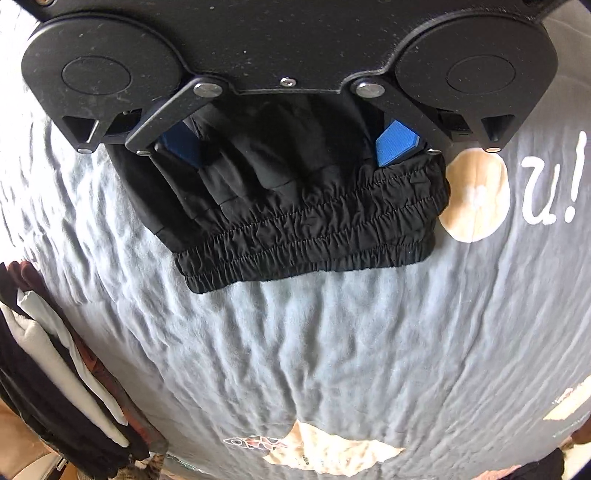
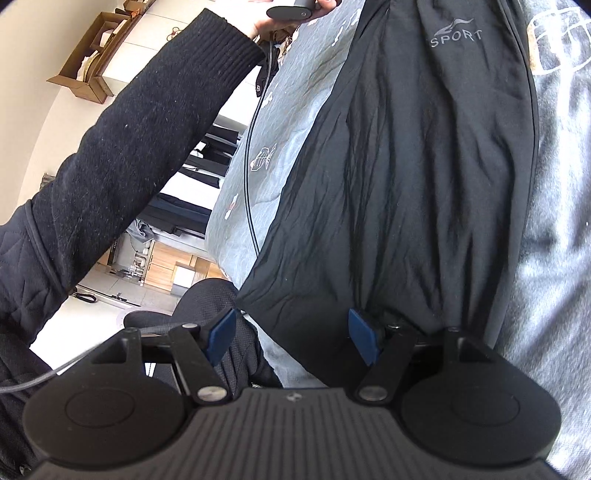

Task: Fold clothes
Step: 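Move the open left gripper to the elastic waistband of the trousers, then grasp the elastic waistband with the left gripper, tug it flat, release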

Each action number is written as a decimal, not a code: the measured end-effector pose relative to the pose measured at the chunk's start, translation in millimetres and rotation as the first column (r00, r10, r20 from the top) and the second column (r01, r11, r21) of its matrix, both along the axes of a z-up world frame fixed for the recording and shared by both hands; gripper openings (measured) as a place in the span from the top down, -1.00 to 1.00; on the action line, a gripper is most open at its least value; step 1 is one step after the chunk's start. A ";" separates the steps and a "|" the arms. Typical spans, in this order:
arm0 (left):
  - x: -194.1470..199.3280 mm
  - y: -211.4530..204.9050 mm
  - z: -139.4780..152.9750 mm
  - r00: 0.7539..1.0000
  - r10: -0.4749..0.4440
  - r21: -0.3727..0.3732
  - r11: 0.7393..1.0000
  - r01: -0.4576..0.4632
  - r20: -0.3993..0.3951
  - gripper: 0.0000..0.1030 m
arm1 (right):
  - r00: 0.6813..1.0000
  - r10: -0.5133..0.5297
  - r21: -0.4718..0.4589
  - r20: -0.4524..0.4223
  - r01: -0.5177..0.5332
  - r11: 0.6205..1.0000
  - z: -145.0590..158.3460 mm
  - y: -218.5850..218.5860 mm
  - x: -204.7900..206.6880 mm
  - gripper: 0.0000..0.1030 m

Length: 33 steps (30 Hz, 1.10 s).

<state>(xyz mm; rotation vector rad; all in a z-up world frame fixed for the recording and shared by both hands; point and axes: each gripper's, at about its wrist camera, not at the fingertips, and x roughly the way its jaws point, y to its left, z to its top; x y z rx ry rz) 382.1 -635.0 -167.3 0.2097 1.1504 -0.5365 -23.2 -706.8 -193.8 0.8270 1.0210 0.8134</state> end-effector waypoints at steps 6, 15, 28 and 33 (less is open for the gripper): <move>-19.2 9.9 31.0 0.994 -0.091 0.068 0.994 0.087 0.057 -0.83 | 1.000 0.003 -0.006 0.003 -0.003 1.000 1.6 1.1 -0.6 -0.30; -1.1 -11.5 42.1 0.995 -0.070 -0.001 0.998 0.070 0.075 -0.69 | 1.000 0.003 -0.010 0.004 -0.002 1.000 2.4 1.1 0.2 -0.31; 26.2 -34.9 -6.0 0.997 -0.021 0.059 0.998 0.017 0.070 -0.40 | 1.000 0.007 -0.007 0.004 -0.007 1.000 2.4 2.2 1.2 -0.31; 24.5 -35.4 -0.9 0.996 -0.031 0.031 0.999 0.028 0.083 0.55 | 1.000 0.006 -0.006 0.004 -0.006 1.000 2.1 3.2 2.0 -0.31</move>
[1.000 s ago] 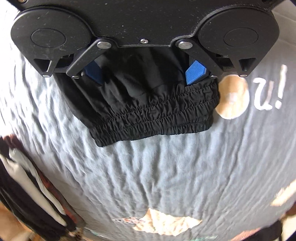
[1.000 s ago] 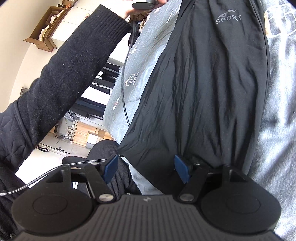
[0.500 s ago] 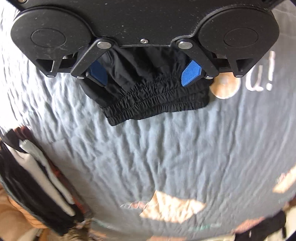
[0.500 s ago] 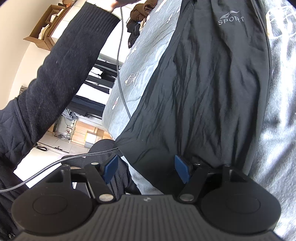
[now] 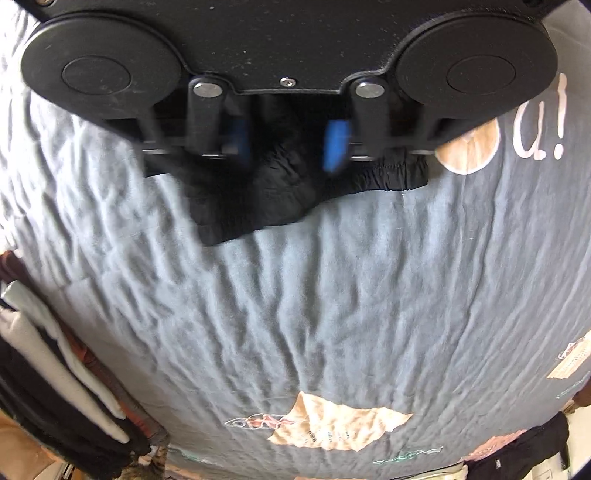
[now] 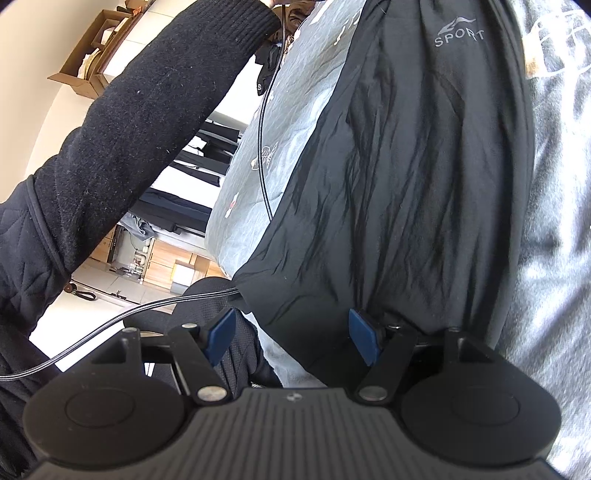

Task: Fold clothes
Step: 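Grasp the elastic waistband with the left gripper, tug it flat, release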

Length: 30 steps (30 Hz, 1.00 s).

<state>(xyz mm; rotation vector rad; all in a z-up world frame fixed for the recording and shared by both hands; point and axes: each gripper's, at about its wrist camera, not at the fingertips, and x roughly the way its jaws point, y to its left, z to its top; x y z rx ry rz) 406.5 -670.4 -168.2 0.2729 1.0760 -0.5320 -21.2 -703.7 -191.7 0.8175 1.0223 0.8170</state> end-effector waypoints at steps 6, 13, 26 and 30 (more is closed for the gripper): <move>-4.8 -9.4 7.3 0.998 -0.053 0.054 0.997 0.051 0.030 0.27 | 1.000 0.001 0.000 0.000 -0.001 1.000 -0.3 1.2 0.7 -0.31; -13.7 14.7 32.6 0.990 -0.115 0.043 0.993 0.112 0.079 -0.25 | 1.000 0.002 0.000 0.000 -0.002 1.000 -1.1 1.0 0.9 -0.31; 0.1 29.4 9.3 0.988 -0.137 0.135 0.983 0.127 0.069 -0.07 | 1.000 0.002 0.002 0.000 -0.002 1.000 -1.7 -7.7 -6.6 -0.31; 4.2 37.2 5.5 0.991 -0.119 0.118 0.987 0.110 0.065 0.36 | 1.000 0.002 0.003 0.000 -0.002 1.000 -0.7 -10.2 -10.1 -0.31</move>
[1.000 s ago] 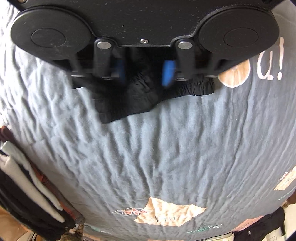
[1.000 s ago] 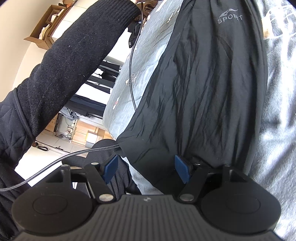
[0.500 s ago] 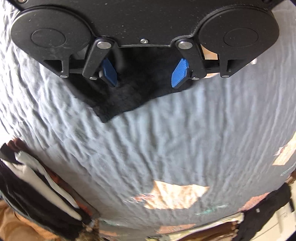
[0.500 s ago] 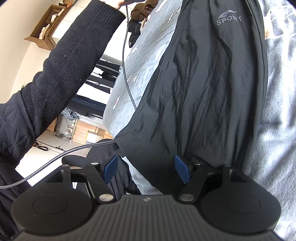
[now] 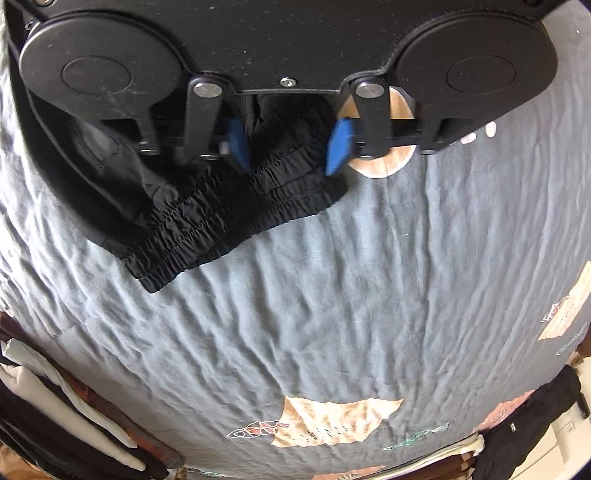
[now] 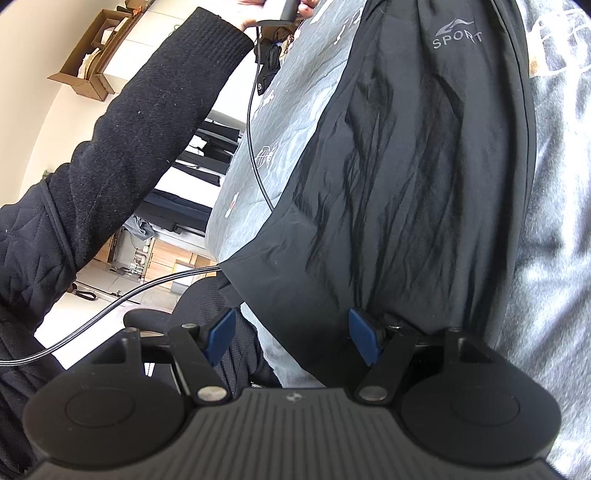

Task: Fold clothes

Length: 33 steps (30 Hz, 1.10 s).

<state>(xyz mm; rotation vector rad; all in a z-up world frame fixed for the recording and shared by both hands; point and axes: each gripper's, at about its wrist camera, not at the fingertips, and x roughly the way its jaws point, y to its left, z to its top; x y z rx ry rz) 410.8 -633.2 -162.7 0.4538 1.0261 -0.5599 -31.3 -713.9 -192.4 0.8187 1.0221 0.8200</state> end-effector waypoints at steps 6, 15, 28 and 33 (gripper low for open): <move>5.1 7.8 8.8 1.000 0.004 -0.020 1.000 -0.004 0.020 0.68 | 1.000 0.000 -0.004 0.001 0.000 1.000 1.5 -1.2 -3.2 -0.31; 15.2 11.4 19.6 1.000 -0.003 -0.017 1.000 0.004 0.030 0.68 | 1.000 -0.004 -0.001 0.000 0.004 1.000 0.1 -2.3 -4.0 -0.31; -105.4 123.8 66.0 0.963 -0.186 -0.456 0.886 0.080 -0.193 -0.61 | 1.000 -0.004 0.005 -0.004 0.004 1.000 0.2 -1.8 -3.2 -0.31; -178.5 189.0 48.6 0.881 -0.275 -0.685 0.725 -0.072 -0.384 -0.81 | 1.000 -0.012 0.010 -0.011 0.013 1.000 1.0 -0.3 -2.2 -0.31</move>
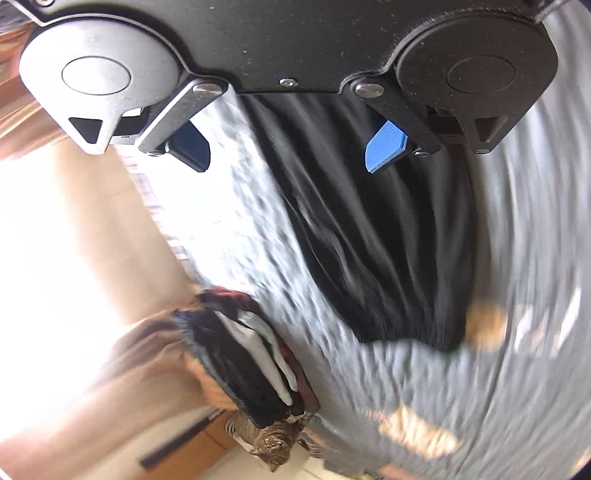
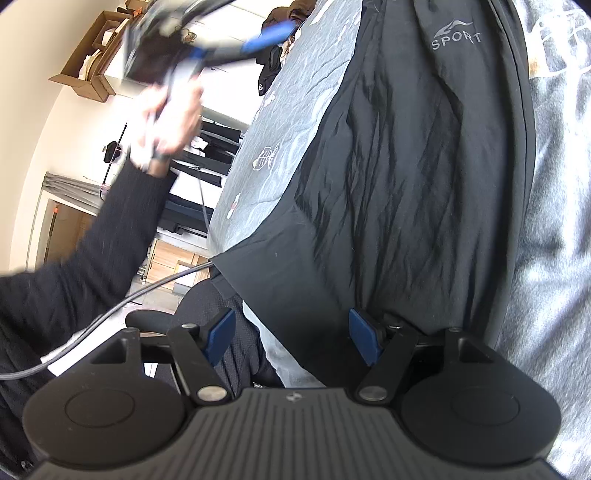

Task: Fold clothes

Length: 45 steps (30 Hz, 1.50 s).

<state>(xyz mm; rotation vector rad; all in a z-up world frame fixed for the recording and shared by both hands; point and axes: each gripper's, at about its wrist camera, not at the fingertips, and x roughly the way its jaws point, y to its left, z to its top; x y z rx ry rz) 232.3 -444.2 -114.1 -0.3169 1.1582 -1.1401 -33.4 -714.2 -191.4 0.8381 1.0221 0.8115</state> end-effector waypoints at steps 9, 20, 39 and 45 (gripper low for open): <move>-87.2 54.2 -39.9 0.986 0.044 -0.025 0.998 -0.049 -0.159 -0.85 | 0.996 -0.067 0.081 -0.052 0.071 0.994 -2.1 -10.4 0.6 -0.32; -145.2 65.3 -24.8 0.989 0.075 -0.088 0.992 -0.087 -0.126 -0.99 | 0.965 -0.250 0.094 -0.077 0.256 0.962 15.4 -10.1 -10.4 -0.32; -186.1 63.5 -9.7 0.945 0.132 0.289 0.931 -0.222 0.300 -0.99 | 0.908 -0.418 -0.464 0.019 0.378 0.801 61.8 27.7 -47.4 -0.33; -211.3 51.0 14.9 0.875 0.130 0.322 0.896 -0.305 0.467 -0.99 | 0.872 -0.474 -0.488 0.122 0.469 0.737 82.6 56.3 -58.9 -0.39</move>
